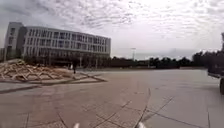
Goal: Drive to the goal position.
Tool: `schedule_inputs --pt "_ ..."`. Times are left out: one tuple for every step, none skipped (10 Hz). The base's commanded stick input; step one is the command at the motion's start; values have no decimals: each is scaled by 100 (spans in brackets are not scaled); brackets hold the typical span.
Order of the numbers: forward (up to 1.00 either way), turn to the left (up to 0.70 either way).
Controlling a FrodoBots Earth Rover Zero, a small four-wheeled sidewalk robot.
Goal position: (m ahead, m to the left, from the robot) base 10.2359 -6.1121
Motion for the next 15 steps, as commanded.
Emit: schedule_inputs --pt "70 -14" --pt "70 -14" --pt "70 -14" --pt "70 -14" --pt "70 -14" --pt "70 -14" --pt "70 -14" --pt "70 -14" --pt "70 -14" --pt "70 -14" --pt "70 -14" --pt "70 -14" --pt "70 -14" --pt "70 -14" --pt "70 -14"
